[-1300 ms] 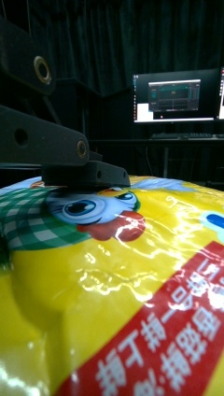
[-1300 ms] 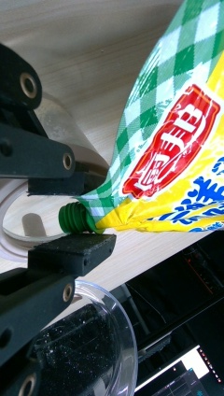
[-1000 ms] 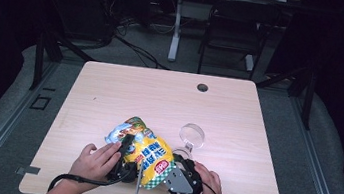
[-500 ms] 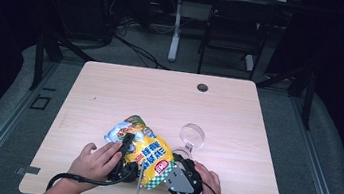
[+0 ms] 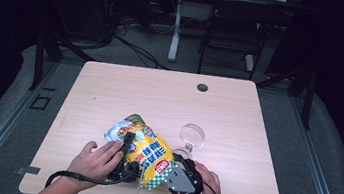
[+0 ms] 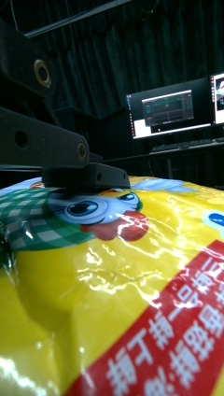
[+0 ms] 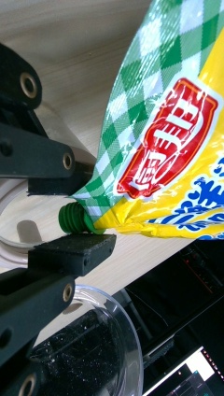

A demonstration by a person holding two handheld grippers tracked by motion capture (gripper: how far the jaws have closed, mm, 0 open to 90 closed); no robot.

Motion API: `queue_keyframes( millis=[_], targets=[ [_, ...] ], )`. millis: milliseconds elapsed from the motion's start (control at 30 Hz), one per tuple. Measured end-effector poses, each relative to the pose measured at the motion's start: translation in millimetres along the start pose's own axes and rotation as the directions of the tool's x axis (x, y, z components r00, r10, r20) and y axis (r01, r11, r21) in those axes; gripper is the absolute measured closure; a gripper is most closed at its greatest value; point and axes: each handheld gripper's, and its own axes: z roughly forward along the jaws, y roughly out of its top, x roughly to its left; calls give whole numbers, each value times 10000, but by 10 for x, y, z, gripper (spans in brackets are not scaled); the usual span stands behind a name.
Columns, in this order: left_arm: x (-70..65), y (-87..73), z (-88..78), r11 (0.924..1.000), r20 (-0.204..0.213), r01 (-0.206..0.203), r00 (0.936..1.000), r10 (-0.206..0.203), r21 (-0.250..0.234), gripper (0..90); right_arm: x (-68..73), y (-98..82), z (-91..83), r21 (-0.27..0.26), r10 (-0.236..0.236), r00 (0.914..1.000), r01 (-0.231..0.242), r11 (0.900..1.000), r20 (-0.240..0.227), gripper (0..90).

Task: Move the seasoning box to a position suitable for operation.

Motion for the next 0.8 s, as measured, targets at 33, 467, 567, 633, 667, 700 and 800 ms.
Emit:
queue_keyframes(
  millis=[33,467,567,633,667,700,800],
  targets=[
    [13,7,-12,9999,149,-37,9999,36,121,684,0,0,0,-2,4,10000,-4,10000,0,708],
    [88,29,-25,9987,322,-457,9985,449,225,685,-12,-3,-4,1,187,9998,-187,9998,-52,707],
    [108,37,-29,9980,385,-567,9977,557,265,685,-11,-8,-1,-99,284,9996,-285,9995,-66,708],
    [122,42,-31,9977,466,-615,9971,602,282,685,-12,-10,-3,-101,318,9995,-319,9994,-69,707],
    [125,44,-33,9976,458,-636,9970,623,275,685,-11,-11,-5,-102,346,9994,-347,9993,-65,708],
    [129,47,-36,9974,468,-658,9968,645,277,685,-14,-10,-11,-49,318,9995,-319,9995,-68,708],
    [144,54,-39,9969,436,-740,9964,728,262,685,-14,-14,-18,-89,348,9994,-349,9994,-69,708]
  ],
)
